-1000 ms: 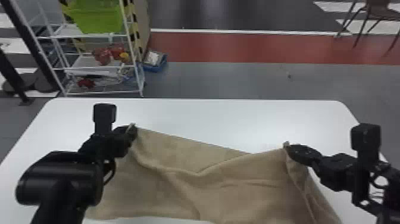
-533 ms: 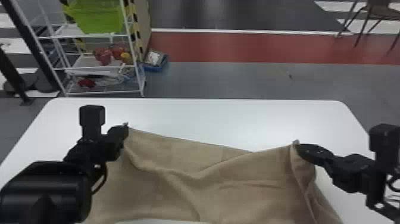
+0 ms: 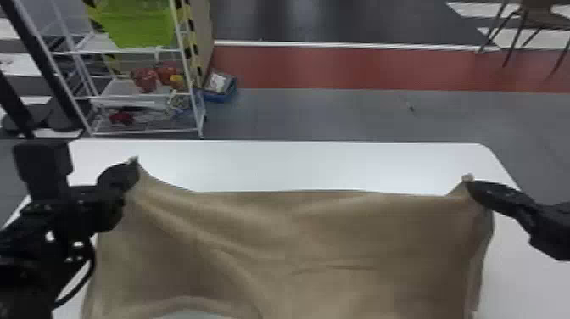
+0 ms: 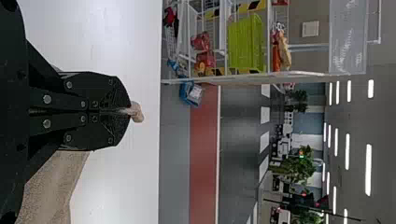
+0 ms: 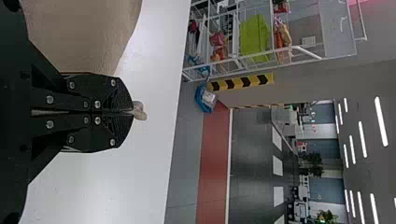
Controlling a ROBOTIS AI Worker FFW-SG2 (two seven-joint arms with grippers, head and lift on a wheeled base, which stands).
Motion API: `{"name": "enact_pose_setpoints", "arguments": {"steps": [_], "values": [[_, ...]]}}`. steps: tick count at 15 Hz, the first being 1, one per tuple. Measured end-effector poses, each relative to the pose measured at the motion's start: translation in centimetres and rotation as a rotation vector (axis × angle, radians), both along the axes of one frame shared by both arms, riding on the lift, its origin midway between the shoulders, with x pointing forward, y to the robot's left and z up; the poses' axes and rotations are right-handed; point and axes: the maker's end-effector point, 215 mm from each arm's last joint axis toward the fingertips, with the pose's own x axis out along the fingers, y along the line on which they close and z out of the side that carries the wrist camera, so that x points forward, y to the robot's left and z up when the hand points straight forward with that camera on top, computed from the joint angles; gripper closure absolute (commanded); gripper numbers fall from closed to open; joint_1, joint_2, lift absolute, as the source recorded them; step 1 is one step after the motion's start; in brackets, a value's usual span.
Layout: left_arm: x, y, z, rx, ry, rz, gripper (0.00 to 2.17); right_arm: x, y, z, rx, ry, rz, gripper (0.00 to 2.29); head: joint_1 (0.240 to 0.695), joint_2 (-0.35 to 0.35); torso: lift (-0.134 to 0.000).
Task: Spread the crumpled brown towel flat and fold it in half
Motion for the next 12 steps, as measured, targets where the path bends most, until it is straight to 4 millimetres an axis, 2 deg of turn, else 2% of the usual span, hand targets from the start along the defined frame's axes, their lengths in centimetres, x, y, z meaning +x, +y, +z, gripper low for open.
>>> {"name": "enact_pose_setpoints", "arguments": {"steps": [3,6,9,12], "values": [[-2.5,1.2,3.9,0.008,-0.047,0.026,1.62,-1.4,-1.8,2.9,0.025,-0.043,-0.029,1.20,0.695,-0.049,-0.122],[-5.2,2.2,6.5,0.035,-0.063,0.047,1.62,-3.3,-2.0,5.0,0.039,-0.070,-0.032,1.20,0.695,-0.046,-0.122],[-8.1,2.6,8.2,0.058,-0.062,0.061,1.62,-6.1,-1.7,6.1,0.059,-0.077,-0.019,1.20,0.695,-0.036,-0.122],[-11.1,3.3,8.3,0.039,-0.004,0.080,1.62,-8.4,-2.0,7.3,0.078,-0.091,-0.011,1.20,0.695,-0.035,-0.122]]}}
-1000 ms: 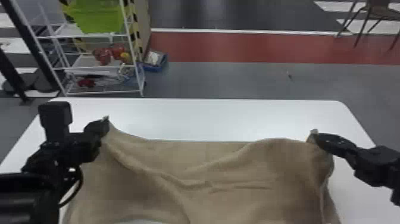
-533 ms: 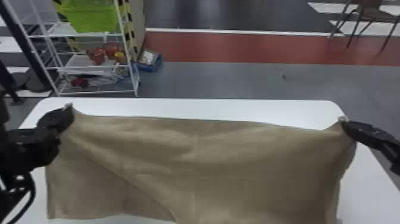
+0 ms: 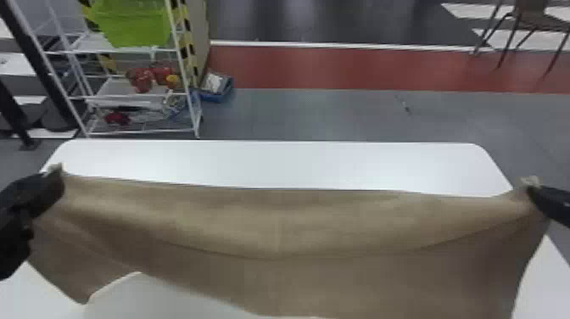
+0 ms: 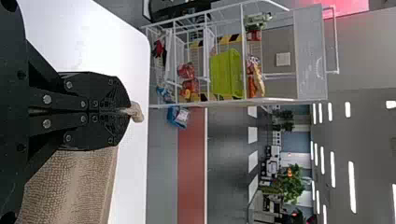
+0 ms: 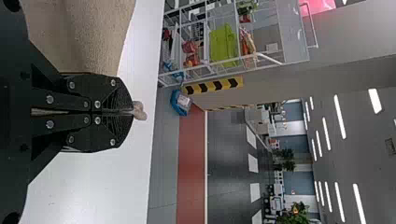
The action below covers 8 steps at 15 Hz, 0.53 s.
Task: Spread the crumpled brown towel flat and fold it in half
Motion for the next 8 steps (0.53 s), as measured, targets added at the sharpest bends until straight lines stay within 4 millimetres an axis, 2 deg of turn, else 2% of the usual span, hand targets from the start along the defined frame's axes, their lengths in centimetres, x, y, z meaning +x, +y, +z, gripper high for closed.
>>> {"name": "enact_pose_setpoints", "arguments": {"steps": [2,5,8], "values": [[-1.6,0.3,0.3,-0.035,0.015,-0.001,1.62,-1.2,-0.2,0.9,0.011,-0.014,0.014,1.20,0.695,-0.034,-0.122],[-2.7,0.1,1.5,-0.103,-0.011,-0.067,1.62,-2.0,-0.2,2.3,0.025,-0.049,0.036,1.20,0.695,-0.040,-0.122],[-3.6,1.4,2.9,-0.154,-0.045,-0.084,1.62,-3.1,0.2,3.8,0.067,-0.080,0.069,1.20,0.695,-0.013,-0.122]]}}
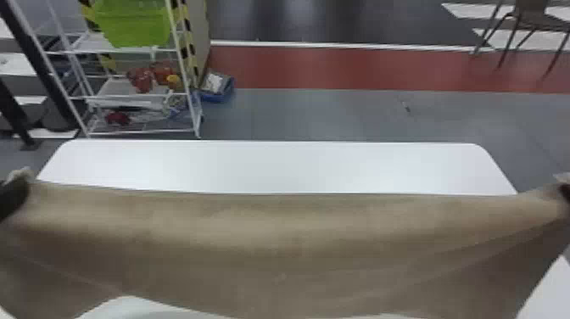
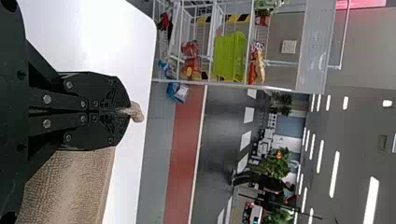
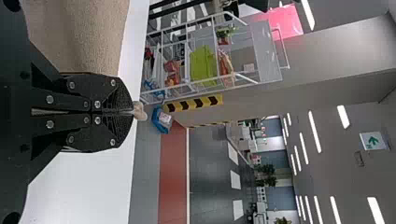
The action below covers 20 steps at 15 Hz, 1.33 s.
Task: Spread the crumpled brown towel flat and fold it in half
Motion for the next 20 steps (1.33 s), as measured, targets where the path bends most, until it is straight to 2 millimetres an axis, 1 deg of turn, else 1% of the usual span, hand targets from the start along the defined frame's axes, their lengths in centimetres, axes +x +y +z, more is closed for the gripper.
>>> {"name": "enact_pose_setpoints", "arguments": {"steps": [3,4,5,7,10,12,13,15,17,18,19,20], "values": [[-1.0,1.6,2.1,-0.031,-0.045,0.000,1.62,-1.7,0.7,1.7,0.067,0.001,0.022,1.20,0.695,0.017,-0.122],[-1.5,2.3,2.9,-0.043,-0.062,0.004,1.62,-2.5,0.9,2.4,0.089,0.006,0.024,1.20,0.695,0.046,-0.122],[-2.1,2.7,3.5,-0.058,-0.071,0.001,1.62,-3.1,1.0,2.9,0.106,0.012,0.022,1.20,0.695,0.055,-0.122],[-2.9,3.2,3.9,-0.079,-0.069,-0.002,1.62,-3.9,0.8,3.5,0.118,0.012,0.015,1.20,0.695,0.062,-0.122],[-3.1,3.3,4.1,-0.095,-0.066,-0.012,1.62,-4.1,0.5,3.6,0.126,0.017,0.003,1.20,0.695,0.062,-0.122],[-2.8,3.9,4.2,-0.096,-0.070,0.006,1.62,-3.2,-0.2,3.3,0.120,0.018,-0.030,1.20,0.695,0.056,-0.122],[-2.1,4.4,3.4,-0.106,-0.053,0.025,1.62,-1.9,-0.7,2.5,0.118,0.032,-0.051,1.20,0.695,0.056,-0.122],[0.0,4.6,0.1,-0.131,0.016,0.052,1.62,1.3,-1.8,-0.7,0.129,0.089,-0.105,1.20,0.695,0.041,-0.122],[3.1,4.3,-4.6,-0.150,0.104,0.077,1.62,4.9,-2.3,-5.5,0.160,0.175,-0.139,1.20,0.695,0.020,-0.122],[4.5,4.1,-6.4,-0.153,0.131,0.086,1.62,6.5,-2.4,-7.5,0.169,0.200,-0.141,1.20,0.695,0.015,-0.122],[6.4,3.9,-7.6,-0.141,0.126,0.093,1.62,8.3,-2.5,-9.4,0.170,0.208,-0.137,1.20,0.695,0.012,-0.122],[8.4,3.9,-7.8,-0.120,0.082,0.094,1.62,9.8,-2.6,-10.7,0.165,0.200,-0.129,1.20,0.695,0.010,-0.122]]}}
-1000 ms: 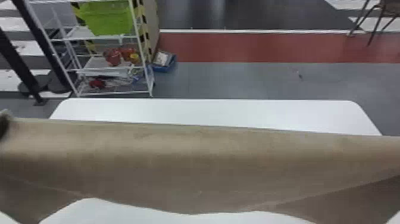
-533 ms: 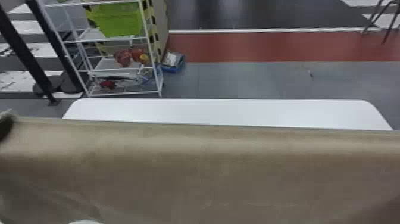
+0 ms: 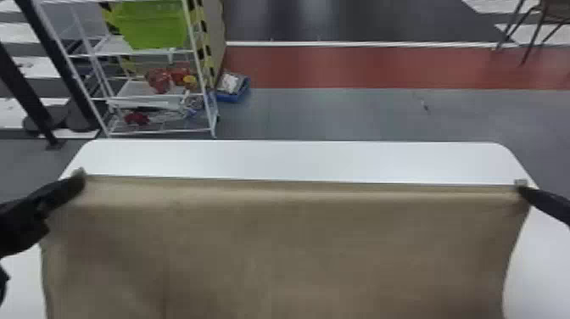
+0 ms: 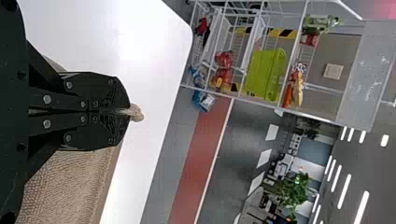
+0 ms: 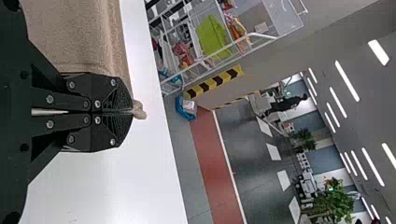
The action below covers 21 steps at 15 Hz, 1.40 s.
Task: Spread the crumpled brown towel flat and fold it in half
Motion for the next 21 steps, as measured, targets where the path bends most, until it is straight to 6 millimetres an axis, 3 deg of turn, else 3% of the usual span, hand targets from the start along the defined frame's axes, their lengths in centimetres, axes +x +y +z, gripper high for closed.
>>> {"name": "enact_pose_setpoints", "arguments": {"steps": [2,5,6,7,9,10,11,12,13,14,17,21], "values": [[3.0,-0.4,0.2,0.024,-0.077,-0.007,1.62,2.3,-0.3,-2.1,-0.006,-0.020,0.007,1.20,0.695,0.004,-0.122],[5.7,-1.3,-1.6,0.016,-0.093,-0.020,1.61,4.9,-1.1,-5.8,-0.016,-0.006,0.017,1.20,0.695,-0.017,-0.122],[6.6,-1.3,-2.1,0.026,-0.107,-0.016,1.60,5.7,-1.3,-6.7,-0.041,-0.006,0.023,1.19,0.695,-0.021,-0.122],[7.4,-1.3,-2.3,0.038,-0.125,-0.006,1.46,6.3,-1.4,-7.3,-0.068,-0.005,0.023,1.19,0.695,-0.022,-0.122],[9.3,-1.0,-2.0,0.094,-0.204,0.021,1.46,7.5,-1.4,-8.4,-0.127,-0.005,0.009,1.19,0.695,-0.019,-0.122],[10.1,-1.3,-1.9,0.123,-0.237,0.019,1.33,7.9,-1.5,-8.6,-0.143,-0.005,0.003,1.04,0.695,-0.020,-0.122],[10.9,-2.0,-2.1,0.148,-0.261,0.006,0.86,8.1,-1.6,-8.8,-0.156,-0.004,0.000,0.77,0.695,-0.030,-0.122],[11.8,-3.0,-2.8,0.163,-0.270,-0.014,0.15,8.3,-1.5,-8.9,-0.171,-0.006,0.001,0.53,0.695,-0.037,-0.122],[12.4,-3.8,-3.5,0.167,-0.267,-0.035,0.00,8.3,-1.4,-9.0,-0.186,-0.007,0.005,0.20,0.695,-0.045,-0.122],[13.1,-4.7,-4.7,0.170,-0.252,-0.055,0.00,8.1,-1.3,-9.2,-0.204,-0.005,0.006,0.06,0.695,-0.052,-0.122],[14.4,-6.2,-7.2,0.185,-0.206,-0.095,0.00,7.3,-1.9,-9.1,-0.250,-0.004,-0.007,0.05,0.695,-0.070,-0.122],[14.1,-5.6,-7.0,0.209,-0.227,-0.094,0.00,5.0,-2.0,-6.2,-0.313,-0.047,0.014,0.06,0.695,-0.077,-0.122]]}}
